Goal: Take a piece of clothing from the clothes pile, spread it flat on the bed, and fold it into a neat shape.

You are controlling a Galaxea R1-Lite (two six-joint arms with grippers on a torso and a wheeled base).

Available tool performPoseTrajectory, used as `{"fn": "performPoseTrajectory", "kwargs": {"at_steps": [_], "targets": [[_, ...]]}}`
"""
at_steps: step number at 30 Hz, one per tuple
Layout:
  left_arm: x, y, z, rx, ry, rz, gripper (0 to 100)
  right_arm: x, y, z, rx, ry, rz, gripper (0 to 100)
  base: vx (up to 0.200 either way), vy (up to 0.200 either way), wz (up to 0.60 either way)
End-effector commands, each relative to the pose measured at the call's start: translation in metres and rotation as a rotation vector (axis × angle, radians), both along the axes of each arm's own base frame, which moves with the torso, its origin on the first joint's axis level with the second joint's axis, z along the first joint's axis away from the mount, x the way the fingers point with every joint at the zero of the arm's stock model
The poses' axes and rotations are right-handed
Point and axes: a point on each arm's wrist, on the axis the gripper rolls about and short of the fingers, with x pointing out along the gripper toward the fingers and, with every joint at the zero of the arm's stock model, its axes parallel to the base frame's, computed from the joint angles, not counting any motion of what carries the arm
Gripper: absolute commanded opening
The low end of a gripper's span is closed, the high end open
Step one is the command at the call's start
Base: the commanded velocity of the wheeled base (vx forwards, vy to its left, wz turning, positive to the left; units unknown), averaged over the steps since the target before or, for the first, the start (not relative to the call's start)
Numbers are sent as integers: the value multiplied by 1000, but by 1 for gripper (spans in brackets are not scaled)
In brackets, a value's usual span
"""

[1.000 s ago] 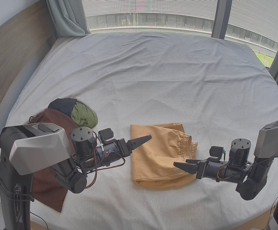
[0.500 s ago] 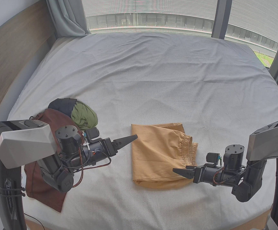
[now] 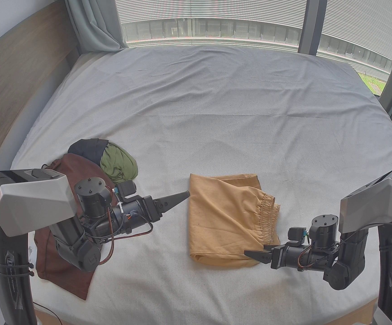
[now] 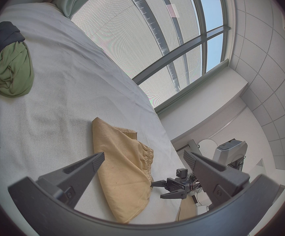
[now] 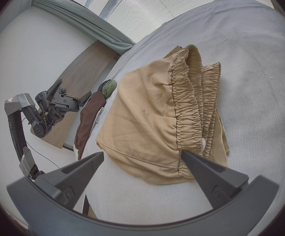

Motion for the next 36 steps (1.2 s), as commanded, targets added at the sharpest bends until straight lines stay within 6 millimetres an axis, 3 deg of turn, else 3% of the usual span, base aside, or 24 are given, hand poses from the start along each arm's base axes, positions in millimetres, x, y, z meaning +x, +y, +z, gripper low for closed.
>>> {"fn": "performPoseTrajectory", "kwargs": {"at_steps": [1, 5, 10, 14, 27, 36], "targets": [[0, 0, 1, -1, -3, 1, 100, 0, 0, -4, -4, 14, -1, 100, 0, 0, 0], [0, 0, 1, 0, -4, 1, 100, -1, 1, 4, 5, -9, 4, 100, 0, 0, 0], [1, 0, 1, 1, -8, 4, 100, -10, -1, 39, 39, -82, 15, 100, 0, 0, 0], [1, 1, 1, 2, -8, 4, 100, -10, -7, 51, 56, -117, -2, 100, 0, 0, 0], [1, 0, -2, 22, -24, 5, 100, 1, -30, 41, 14, -115, -83, 100, 0, 0, 0], [2, 3, -3, 29, -31, 9, 100, 6, -42, 20, -34, -80, -108, 100, 0, 0, 0]]}}
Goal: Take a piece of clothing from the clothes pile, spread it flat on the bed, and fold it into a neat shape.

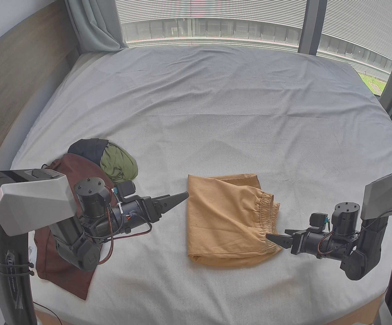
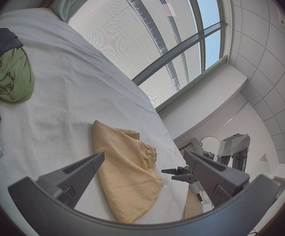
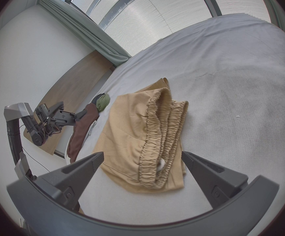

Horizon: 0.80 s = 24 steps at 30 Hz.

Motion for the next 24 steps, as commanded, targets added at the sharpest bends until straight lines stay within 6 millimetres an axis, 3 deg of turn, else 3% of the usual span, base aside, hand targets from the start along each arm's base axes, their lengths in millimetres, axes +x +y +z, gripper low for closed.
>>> {"fn": "performPoseTrajectory", "kwargs": {"at_steps": [1, 24], "targets": [[0, 0, -1, 0, 2, 0, 100, 3, -3, -12, -8, 35, -9, 100, 0, 0, 0], [0, 0, -3, 3, 10, -2, 100, 8, 2, -37, -14, 97, -5, 100, 0, 0, 0]]}}
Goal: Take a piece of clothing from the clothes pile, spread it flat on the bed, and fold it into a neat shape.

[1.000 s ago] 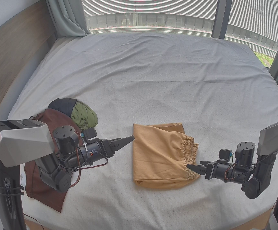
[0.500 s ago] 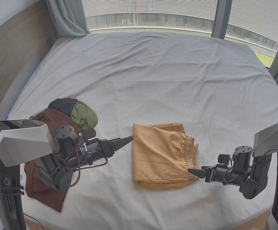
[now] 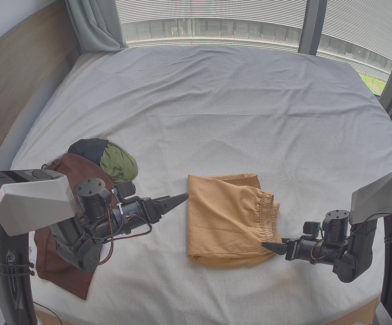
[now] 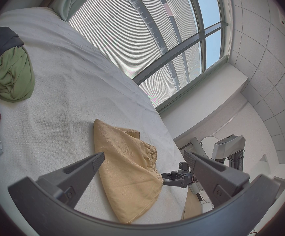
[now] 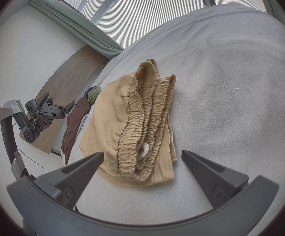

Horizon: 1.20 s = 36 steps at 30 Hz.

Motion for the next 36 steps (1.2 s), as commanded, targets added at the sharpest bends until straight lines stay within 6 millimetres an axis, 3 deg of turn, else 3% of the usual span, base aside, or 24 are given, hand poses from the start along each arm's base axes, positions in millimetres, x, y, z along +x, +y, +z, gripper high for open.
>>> {"fn": "performPoseTrajectory", "kwargs": {"at_steps": [1, 25, 35, 36], "targets": [[0, 0, -1, 1, 3, 0, 100, 1, 3, -8, 1, 23, 6, 100, 0, 0, 0], [1, 0, -3, 3, 6, 0, 100, 13, 38, -4, 126, 52, -13, 100, 0, 0, 0], [1, 0, -3, 3, 6, 0, 100, 15, 40, -4, 127, 42, -16, 100, 0, 0, 0], [1, 0, -3, 3, 6, 0, 100, 15, 40, -4, 127, 42, -16, 0, 0, 0, 0]]}}
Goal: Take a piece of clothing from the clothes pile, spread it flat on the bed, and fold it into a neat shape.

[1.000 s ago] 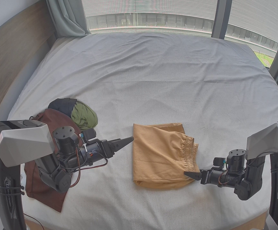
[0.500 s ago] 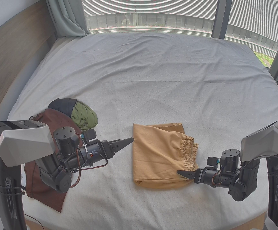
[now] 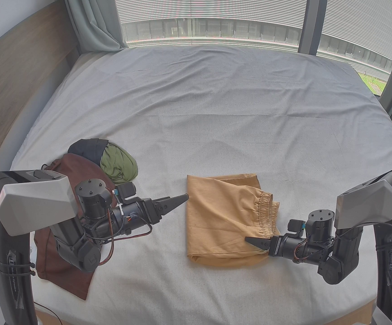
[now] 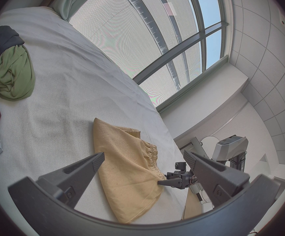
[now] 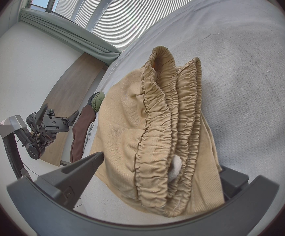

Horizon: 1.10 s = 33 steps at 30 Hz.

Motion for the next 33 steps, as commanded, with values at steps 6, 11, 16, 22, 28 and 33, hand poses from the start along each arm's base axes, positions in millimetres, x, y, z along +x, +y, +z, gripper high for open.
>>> {"fn": "performPoseTrajectory", "kwargs": {"at_steps": [6, 11, 16, 22, 28, 33], "targets": [[0, 0, -1, 0, 3, 1, 100, -1, 1, -1, -1, 3, 4, 0, 0, 0, 0], [0, 0, 0, 0, 0, 1, 100, -2, 1, -1, -2, 4, 7, 0, 0, 0, 0], [0, 0, 0, -1, -1, 3, 100, -3, 6, 0, 1, 1, 22, 0, 0, 0, 0], [1, 2, 1, -2, -4, 7, 100, -3, 10, 12, 18, -36, 34, 0, 0, 0, 0], [1, 3, 2, -2, -6, 9, 100, -5, 12, 21, 30, -56, 43, 0, 0, 0, 0], [1, 3, 3, -3, -9, 7, 100, -5, 13, 24, 33, -67, 47, 0, 0, 0, 0]]}}
